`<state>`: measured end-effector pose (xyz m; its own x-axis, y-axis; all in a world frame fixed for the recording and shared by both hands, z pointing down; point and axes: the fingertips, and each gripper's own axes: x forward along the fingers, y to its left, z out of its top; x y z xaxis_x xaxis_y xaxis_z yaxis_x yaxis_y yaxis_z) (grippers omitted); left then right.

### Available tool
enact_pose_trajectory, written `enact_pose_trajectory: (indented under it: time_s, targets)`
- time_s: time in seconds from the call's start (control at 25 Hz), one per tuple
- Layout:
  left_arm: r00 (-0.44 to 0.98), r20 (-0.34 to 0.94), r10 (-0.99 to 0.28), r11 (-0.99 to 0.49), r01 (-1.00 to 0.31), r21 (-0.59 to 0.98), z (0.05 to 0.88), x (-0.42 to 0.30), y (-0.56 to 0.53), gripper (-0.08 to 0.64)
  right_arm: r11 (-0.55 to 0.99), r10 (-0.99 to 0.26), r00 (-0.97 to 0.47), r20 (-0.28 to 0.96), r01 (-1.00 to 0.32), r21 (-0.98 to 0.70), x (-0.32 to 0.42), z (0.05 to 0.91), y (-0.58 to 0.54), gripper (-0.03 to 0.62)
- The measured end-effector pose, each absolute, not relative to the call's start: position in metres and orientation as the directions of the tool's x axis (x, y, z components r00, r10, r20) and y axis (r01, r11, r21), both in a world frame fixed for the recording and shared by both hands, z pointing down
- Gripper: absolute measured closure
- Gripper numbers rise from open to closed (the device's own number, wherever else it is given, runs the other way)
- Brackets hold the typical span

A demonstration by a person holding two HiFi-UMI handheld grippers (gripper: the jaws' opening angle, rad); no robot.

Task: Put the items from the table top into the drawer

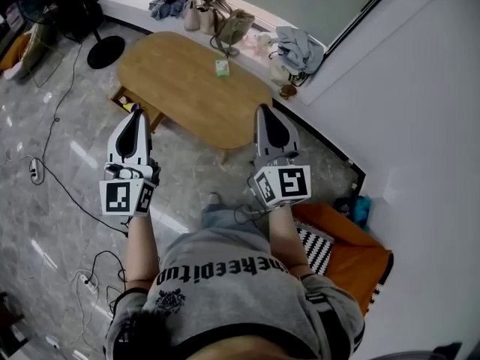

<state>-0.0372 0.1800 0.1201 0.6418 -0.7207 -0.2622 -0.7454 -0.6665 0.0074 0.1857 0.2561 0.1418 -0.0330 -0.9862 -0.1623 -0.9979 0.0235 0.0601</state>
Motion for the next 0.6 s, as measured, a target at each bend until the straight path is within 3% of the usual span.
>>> enact_pose_trajectory:
  time_s: [0.6]
  targets:
    - [0.643, -0.229, -0.73, -0.661, -0.751, -0.001, 0.132, 0.034, 0.066, 0.548, 0.03, -0.994, -0.033, -0.102, -0.999, 0.025, 0.259, 0.17, 0.149, 0.589]
